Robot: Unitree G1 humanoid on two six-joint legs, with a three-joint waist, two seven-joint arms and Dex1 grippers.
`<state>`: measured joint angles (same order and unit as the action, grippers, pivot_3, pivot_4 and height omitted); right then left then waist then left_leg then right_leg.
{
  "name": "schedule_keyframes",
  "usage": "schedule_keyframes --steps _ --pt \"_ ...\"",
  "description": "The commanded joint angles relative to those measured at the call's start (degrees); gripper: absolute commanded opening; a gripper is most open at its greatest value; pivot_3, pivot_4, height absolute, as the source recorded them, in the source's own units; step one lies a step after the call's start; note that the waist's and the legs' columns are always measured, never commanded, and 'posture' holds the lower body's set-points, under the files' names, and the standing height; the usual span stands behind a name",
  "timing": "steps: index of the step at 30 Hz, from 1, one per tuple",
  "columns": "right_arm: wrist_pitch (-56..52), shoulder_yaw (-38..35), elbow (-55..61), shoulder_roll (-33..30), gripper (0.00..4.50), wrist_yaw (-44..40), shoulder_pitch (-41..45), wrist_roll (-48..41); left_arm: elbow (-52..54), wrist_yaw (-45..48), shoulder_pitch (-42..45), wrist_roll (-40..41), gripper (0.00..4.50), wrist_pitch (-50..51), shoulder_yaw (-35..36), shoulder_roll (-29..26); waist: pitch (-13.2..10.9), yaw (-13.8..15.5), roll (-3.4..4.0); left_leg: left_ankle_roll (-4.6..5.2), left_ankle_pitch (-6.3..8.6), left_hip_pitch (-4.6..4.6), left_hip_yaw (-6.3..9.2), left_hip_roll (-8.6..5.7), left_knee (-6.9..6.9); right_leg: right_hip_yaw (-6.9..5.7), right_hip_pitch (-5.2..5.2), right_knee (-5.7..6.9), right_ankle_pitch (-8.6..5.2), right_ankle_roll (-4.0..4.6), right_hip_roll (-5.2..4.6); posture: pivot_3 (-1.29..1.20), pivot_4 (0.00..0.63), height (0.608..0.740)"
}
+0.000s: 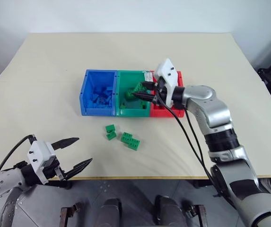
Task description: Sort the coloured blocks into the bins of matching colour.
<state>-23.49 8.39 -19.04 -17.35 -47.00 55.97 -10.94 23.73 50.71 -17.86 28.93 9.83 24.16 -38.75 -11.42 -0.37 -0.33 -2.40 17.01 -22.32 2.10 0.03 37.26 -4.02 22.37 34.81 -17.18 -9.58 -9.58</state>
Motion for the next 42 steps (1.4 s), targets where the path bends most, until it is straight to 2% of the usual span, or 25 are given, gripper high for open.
schedule_keyframes --steps 1,3,5,8,13,19,23,28,32,36,42 --pt "7.58 -0.24 -8.01 2.47 2.21 3.32 3.47 2.94 0.84 -0.70 -0.51 0.22 4.50 -1.07 1.86 0.36 0.00 -0.03 0.00 0.00 0.00 -0.01 -0.08 0.00 0.00 0.08 0.07 0.05 0.00 0.00 0.00 0.00 0.150 0.740" --pt "9.09 -0.46 -9.70 3.09 2.76 2.94 3.85 3.11 0.88 -0.88 -0.25 0.18 4.50 -1.08 1.62 0.26 0.00 -0.08 0.00 0.00 0.00 0.00 -0.15 0.01 -0.01 0.13 0.11 0.08 0.00 0.01 0.00 0.00 0.150 0.740" --pt "10.46 -0.92 -9.60 3.07 3.52 2.73 3.41 3.09 0.82 -0.84 0.39 0.26 4.50 -0.92 1.09 0.00 0.00 -0.16 0.00 0.00 0.00 0.00 -0.21 0.02 -0.01 0.19 0.14 0.10 0.00 0.01 0.00 0.00 0.150 0.740" --pt "10.42 -2.22 -5.18 0.89 4.48 0.57 0.47 1.51 0.62 -0.32 2.06 0.27 4.50 -0.49 -0.33 -0.62 0.00 -0.23 0.00 0.00 0.00 0.00 -0.25 0.03 -0.03 0.23 0.19 0.13 0.00 0.01 0.00 0.00 0.150 0.740" --pt "7.96 -5.92 9.50 -7.39 4.48 -9.21 -10.93 -5.76 0.16 0.08 7.40 -0.53 4.50 0.85 -4.42 -1.67 0.00 0.50 0.00 0.08 0.05 0.00 -0.33 0.03 0.03 0.28 0.16 0.10 0.00 0.00 0.00 0.00 0.150 0.740" --pt "0.36 -12.98 24.48 -23.81 4.48 -15.82 -30.25 -11.27 -0.85 1.81 15.43 -3.13 4.50 -0.42 -12.22 -1.45 0.00 0.99 -0.01 0.12 0.07 0.01 -0.43 0.02 0.05 0.32 0.12 0.05 0.01 -0.01 0.00 0.00 0.150 0.740" --pt "1.69 -11.23 28.90 -29.34 4.48 -19.56 -37.41 -10.12 -3.11 2.55 18.53 -4.64 4.50 -1.91 -14.88 -1.12 0.00 -0.10 -0.01 0.11 0.07 0.19 -0.62 0.11 0.01 0.44 0.12 0.12 0.01 -0.01 0.02 0.00 0.150 0.740" --pt "-2.41 -6.13 34.64 -26.17 4.48 -18.21 -37.41 -12.34 -5.29 3.05 18.63 -5.52 4.50 -2.88 -15.17 -1.41 0.00 -0.46 -0.02 0.11 0.07 0.29 -0.81 0.16 0.06 0.57 0.13 0.18 0.01 -0.01 0.02 0.00 0.150 0.740" --pt "-9.93 4.28 39.87 -18.45 4.48 -12.52 -34.01 -10.55 -5.58 2.73 15.00 -4.64 4.50 -3.29 -11.02 -1.92 0.01 -0.66 -0.03 0.11 0.07 0.27 -0.78 0.19 0.05 0.57 0.16 0.18 0.01 -0.01 0.02 0.00 0.150 0.740" --pt "-14.18 12.54 36.84 -11.40 4.48 -5.10 -29.97 -4.40 -4.04 1.77 8.13 -4.58 4.50 -4.24 -5.50 -1.57 0.02 -0.94 -0.04 0.10 0.09 0.22 -0.76 0.16 0.06 0.58 0.20 0.17 0.01 -0.01 0.02 0.00 0.150 0.740" --pt "-13.27 15.92 30.28 -5.40 4.48 0.62 -26.31 0.72 0.04 0.68 0.13 -3.48 4.50 -3.57 -0.39 -0.65 0.16 -0.16 -0.28 0.13 0.13 0.20 -0.71 0.15 0.10 0.59 0.20 0.18 0.01 -0.01 0.02 0.00 0.150 0.740"
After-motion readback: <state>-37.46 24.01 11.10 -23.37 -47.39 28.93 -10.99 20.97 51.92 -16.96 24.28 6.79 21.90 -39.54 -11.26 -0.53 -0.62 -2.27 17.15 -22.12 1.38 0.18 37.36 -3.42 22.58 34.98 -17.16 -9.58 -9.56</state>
